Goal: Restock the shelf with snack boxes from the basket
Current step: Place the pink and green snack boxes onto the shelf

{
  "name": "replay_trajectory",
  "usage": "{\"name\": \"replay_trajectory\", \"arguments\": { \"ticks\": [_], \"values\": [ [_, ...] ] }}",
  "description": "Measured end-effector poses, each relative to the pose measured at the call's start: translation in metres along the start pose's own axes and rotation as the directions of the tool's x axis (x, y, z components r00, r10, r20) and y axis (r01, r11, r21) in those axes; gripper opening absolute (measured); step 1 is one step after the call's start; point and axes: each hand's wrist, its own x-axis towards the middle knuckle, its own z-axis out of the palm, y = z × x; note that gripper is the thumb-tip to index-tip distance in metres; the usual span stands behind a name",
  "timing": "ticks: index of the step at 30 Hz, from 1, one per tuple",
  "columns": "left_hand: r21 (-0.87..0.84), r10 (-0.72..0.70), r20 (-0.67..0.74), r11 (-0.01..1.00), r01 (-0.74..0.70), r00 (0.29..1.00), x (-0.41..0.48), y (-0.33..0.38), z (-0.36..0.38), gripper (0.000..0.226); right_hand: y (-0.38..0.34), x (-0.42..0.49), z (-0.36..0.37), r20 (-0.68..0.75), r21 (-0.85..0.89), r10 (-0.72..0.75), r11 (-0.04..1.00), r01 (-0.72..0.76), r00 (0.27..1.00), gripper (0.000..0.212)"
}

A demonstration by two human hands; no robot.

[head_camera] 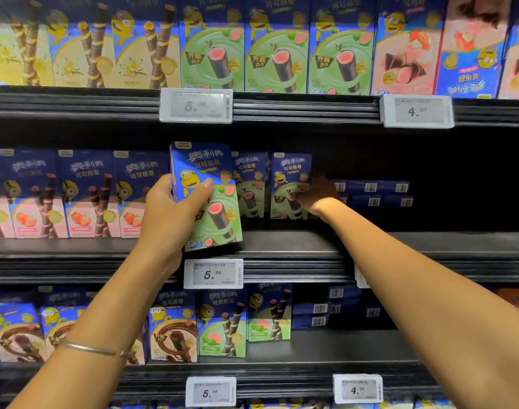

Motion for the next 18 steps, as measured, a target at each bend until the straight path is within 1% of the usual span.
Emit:
{"name": "replay_trajectory", "arguments": {
  "ticks": [7, 10, 12, 16, 18],
  "values": [
    [-0.003, -0.012, 0.012, 1.0, 0.012, 1.0, -0.004, 0.001, -0.006, 0.026, -0.006, 0.003, 0.012, 0.016, -0.051, -0.029, 0.998, 0.03, 0.999, 0.054],
    [-0.002, -0.015, 0.013, 1.0, 0.015, 1.0, -0.004, 0.002, -0.009, 0.024, -0.005, 0.002, 0.011, 0.011, -0.047, -0.024, 0.999, 0.024, 1.0, 0.058],
    [-0.003, -0.014, 0.015, 1.0, 0.014, 1.0, -0.004, 0.003, -0.011, 0.026, -0.003, 0.001, 0.009, 0.007, -0.021, 0.008, 1.0, -0.008, 1.0, 0.062],
    [-0.015, -0.024, 0.007, 1.0, 0.024, 1.0, -0.002, 0.004, -0.014, 0.028, 0.001, 0.001, 0.0, -0.025, 0.095, 0.097, 0.991, -0.094, 0.995, 0.051],
    [-0.022, -0.031, 0.005, 0.999, 0.031, 1.0, -0.002, 0.003, -0.016, 0.028, -0.001, -0.001, -0.008, -0.07, 0.126, 0.146, 0.983, -0.136, 0.987, 0.053]
  ]
}}
